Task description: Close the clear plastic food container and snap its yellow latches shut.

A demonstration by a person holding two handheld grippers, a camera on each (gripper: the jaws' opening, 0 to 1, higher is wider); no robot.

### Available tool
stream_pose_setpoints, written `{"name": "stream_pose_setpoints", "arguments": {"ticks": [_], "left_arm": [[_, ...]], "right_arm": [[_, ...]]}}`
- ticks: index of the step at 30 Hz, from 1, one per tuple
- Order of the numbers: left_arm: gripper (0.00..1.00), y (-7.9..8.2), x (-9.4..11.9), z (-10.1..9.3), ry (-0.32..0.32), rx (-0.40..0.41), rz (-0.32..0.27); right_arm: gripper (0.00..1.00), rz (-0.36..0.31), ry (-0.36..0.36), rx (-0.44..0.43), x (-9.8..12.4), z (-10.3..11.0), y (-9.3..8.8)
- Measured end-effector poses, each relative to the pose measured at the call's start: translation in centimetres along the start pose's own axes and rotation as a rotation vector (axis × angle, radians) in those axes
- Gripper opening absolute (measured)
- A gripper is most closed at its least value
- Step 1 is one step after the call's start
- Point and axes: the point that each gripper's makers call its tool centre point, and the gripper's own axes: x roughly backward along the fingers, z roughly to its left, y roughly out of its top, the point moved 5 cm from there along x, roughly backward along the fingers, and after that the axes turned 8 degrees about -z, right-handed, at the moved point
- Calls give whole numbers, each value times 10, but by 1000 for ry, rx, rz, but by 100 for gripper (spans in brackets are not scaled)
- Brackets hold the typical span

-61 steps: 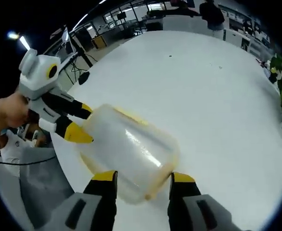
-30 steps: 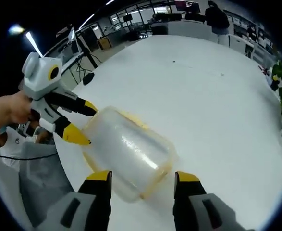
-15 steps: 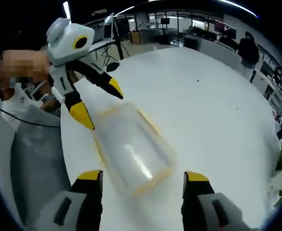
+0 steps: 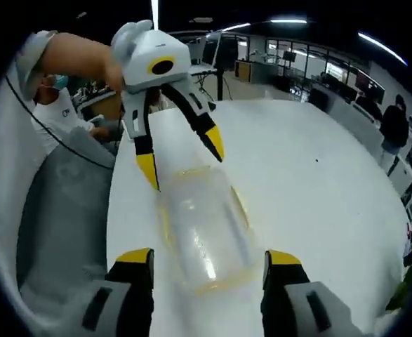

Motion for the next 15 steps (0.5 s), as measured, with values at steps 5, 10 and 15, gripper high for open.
{"name": "stream_pose_setpoints", "arguments": {"ticks": [5,10,15], "left_arm": [[43,11,-8,-4,-39,-55,-35],[40,17,-15,-3,-51,-61,-54],[30,19,-22,-2,-73,-93,-53]], "right_arm": [[46,-3,0,47,-6,-5,6],[37,-19,-2,41,-12,-12,10],[34,-21,21,59,-20,-13,12]]}}
